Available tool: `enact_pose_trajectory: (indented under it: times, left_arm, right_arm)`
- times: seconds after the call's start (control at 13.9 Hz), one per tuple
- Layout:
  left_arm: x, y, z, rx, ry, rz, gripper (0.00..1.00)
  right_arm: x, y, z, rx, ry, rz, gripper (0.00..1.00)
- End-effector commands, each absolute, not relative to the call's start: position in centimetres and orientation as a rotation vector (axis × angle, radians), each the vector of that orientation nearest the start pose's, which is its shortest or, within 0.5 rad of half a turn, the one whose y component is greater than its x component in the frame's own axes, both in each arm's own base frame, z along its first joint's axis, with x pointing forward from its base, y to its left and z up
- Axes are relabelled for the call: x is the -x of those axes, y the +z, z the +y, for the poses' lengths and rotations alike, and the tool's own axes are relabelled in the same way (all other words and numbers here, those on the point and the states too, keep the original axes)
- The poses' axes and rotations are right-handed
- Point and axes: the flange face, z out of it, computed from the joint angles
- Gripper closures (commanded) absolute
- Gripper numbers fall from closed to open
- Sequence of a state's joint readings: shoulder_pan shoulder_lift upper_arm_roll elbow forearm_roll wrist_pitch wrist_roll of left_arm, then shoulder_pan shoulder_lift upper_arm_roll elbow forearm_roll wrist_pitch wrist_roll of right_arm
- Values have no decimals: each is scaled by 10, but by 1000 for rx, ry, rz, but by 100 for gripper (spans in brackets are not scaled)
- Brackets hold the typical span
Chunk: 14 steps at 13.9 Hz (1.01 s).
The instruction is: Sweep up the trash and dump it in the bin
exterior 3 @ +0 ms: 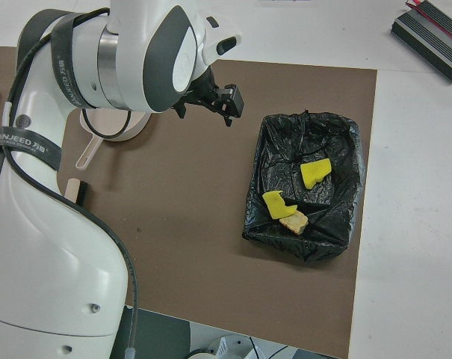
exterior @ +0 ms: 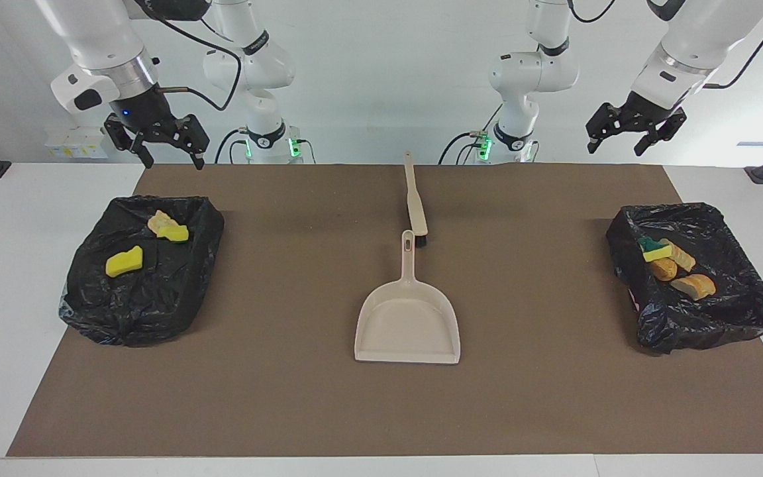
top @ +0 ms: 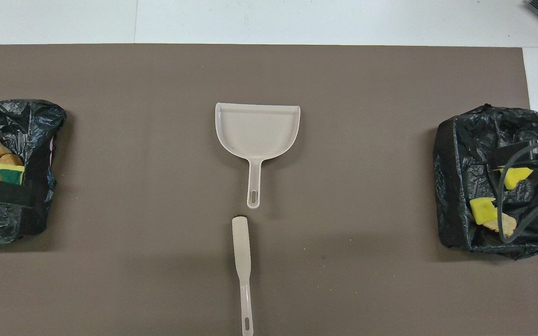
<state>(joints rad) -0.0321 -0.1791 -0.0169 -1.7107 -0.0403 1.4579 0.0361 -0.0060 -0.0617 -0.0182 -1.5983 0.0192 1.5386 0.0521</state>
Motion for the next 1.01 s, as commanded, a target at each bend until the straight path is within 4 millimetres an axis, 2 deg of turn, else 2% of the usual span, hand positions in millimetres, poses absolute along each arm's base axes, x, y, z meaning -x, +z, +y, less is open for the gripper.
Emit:
enact_pose_trajectory:
  times: [0.0, 0.29, 0.93]
  left_arm:
    - [-480, 648, -26, 3155, 119, 133, 0]
    - [-482, 651, -20, 3155, 102, 116, 0]
    - [-481, 651, -22, 3154, 102, 121, 0]
  right_arm:
    - [-525, 643, -10, 3104, -18, 125, 0]
    - [-525, 643, -9, 3103, -18, 122, 0]
    - [-525, 642, -9, 3103, -16, 123, 0]
